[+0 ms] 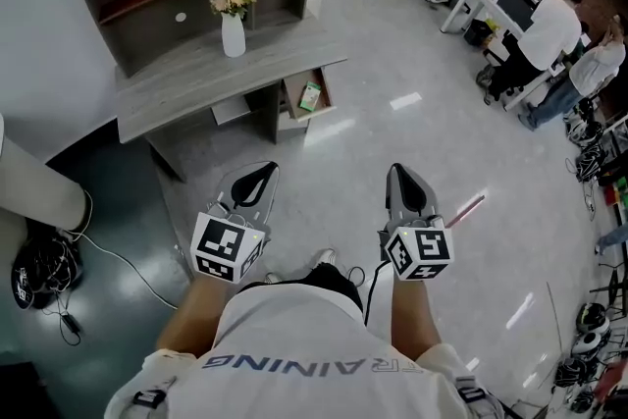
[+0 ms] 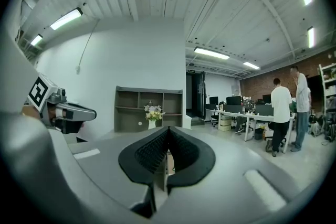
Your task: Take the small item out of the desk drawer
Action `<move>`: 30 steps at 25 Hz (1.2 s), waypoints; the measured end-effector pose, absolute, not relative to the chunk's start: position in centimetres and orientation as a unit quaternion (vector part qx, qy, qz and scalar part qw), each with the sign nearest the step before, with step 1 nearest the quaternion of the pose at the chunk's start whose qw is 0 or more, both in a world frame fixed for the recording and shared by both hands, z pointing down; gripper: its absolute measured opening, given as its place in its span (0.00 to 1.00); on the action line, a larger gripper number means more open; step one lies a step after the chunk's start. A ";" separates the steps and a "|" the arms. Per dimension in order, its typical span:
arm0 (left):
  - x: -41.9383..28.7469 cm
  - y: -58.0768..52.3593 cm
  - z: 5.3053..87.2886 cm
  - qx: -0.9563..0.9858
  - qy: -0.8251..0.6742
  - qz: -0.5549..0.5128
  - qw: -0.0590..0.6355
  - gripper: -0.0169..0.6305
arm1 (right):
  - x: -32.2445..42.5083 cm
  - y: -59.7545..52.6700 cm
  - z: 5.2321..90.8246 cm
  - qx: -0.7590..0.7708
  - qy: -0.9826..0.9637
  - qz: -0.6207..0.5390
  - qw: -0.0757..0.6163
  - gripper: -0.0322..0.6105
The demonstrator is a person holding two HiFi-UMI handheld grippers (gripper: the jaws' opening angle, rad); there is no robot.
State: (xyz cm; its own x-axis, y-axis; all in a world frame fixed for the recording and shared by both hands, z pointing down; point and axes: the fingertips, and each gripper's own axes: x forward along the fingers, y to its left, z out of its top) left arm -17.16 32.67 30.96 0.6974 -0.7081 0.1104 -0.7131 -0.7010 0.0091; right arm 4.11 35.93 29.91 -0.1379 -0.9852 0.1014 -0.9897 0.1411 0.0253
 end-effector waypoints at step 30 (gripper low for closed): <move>-8.6 14.8 32.4 0.904 -0.414 0.094 0.044 0.02 | 14.2 16.8 33.6 0.641 -0.762 0.078 0.043 0.07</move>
State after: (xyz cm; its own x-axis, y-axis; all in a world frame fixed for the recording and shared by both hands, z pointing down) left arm -8.56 14.84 32.38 0.6393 -0.7406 0.2068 -0.7573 -0.6531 0.0023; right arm 14.24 16.76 33.55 -0.1732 -0.9708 0.1657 -0.9843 0.1648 -0.0636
